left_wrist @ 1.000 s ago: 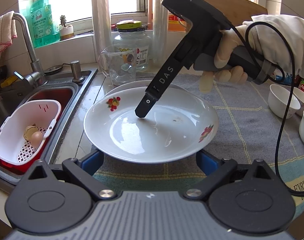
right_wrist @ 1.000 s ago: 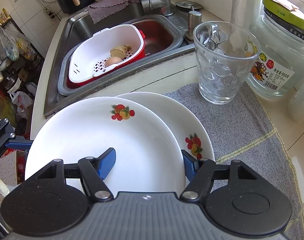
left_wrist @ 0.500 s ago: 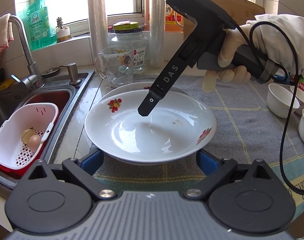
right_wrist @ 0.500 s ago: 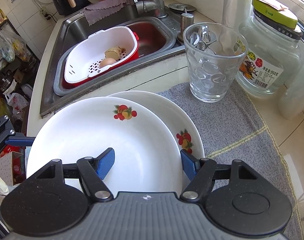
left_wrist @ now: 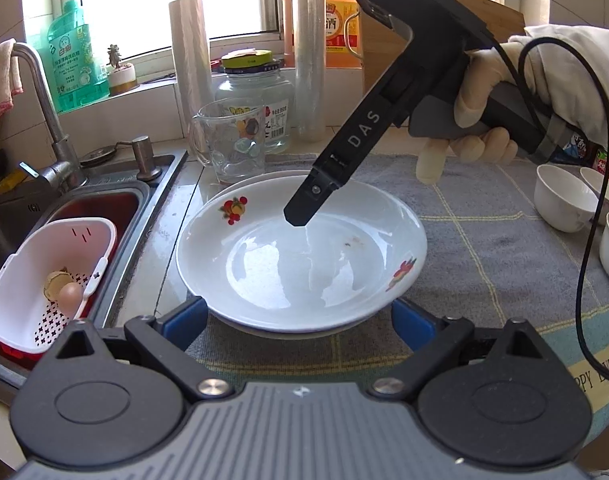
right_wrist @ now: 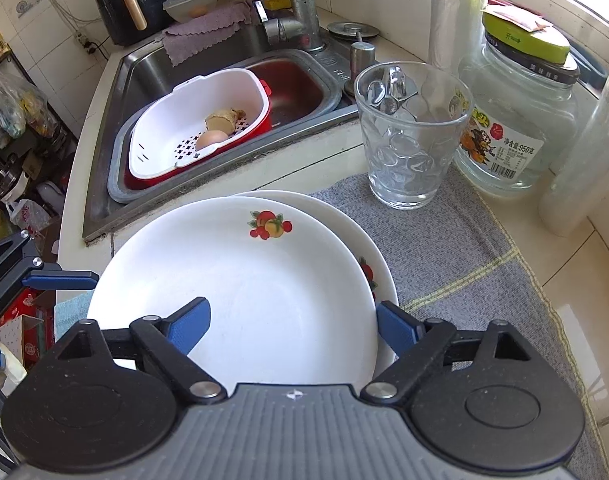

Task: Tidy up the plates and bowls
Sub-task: 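Lower the plate onto the plate stack and open the right gripper, then move the right gripper to a white bowl on the towel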

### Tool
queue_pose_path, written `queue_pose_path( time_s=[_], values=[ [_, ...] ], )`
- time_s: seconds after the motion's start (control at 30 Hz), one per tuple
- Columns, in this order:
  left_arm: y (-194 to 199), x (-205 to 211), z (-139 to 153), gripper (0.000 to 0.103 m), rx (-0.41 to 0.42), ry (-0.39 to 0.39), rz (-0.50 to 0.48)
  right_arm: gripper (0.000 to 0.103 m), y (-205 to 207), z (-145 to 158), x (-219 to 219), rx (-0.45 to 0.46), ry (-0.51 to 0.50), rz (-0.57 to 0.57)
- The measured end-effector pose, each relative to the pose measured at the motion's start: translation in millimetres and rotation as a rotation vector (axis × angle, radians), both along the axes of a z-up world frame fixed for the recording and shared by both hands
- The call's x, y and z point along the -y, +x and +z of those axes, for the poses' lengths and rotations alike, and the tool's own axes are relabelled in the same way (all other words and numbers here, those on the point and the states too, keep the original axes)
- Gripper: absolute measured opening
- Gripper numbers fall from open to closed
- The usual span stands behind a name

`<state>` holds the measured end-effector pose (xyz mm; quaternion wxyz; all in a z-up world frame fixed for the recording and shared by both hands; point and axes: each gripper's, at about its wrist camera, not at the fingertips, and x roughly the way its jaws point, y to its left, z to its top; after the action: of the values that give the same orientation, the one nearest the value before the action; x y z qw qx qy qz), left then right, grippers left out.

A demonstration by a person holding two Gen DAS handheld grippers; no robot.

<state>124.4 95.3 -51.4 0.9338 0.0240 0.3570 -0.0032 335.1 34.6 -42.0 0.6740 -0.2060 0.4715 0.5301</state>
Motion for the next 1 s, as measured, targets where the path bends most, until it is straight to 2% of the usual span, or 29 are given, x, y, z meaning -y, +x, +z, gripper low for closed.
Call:
queue_pose_path(
  time_s=[0.13, 0.4, 0.53, 0.87, 1.0],
  values=[
    [3.8, -0.2, -2.4, 0.098, -0.005, 0.002, -0.019, 0.103, -4.8, 7.4, 8.9, 0.016, 0.023, -0.026],
    [4.1, -2.2, -3.5, 0.099, 0.001, 0.008, -0.062, 0.103, -27.8, 12.6, 28.8, 0.088, 0.045, -0.144],
    [2.9, -6.6, -2.4, 0.099, 0.007, 0.007, -0.081, 0.103, -45.2, 14.3, 36.6, 0.156, 0.044, -0.227],
    [-0.3, -17.8, 6.0, 0.100, 0.044, 0.026, -0.176, 0.103, -93.3, 29.5, 64.1, 0.297, 0.089, -0.520],
    [0.0, -15.4, 9.1, 0.100, 0.065, 0.029, -0.236, 0.103, -113.6, 34.3, 79.9, 0.351, 0.078, -0.639]
  ],
)
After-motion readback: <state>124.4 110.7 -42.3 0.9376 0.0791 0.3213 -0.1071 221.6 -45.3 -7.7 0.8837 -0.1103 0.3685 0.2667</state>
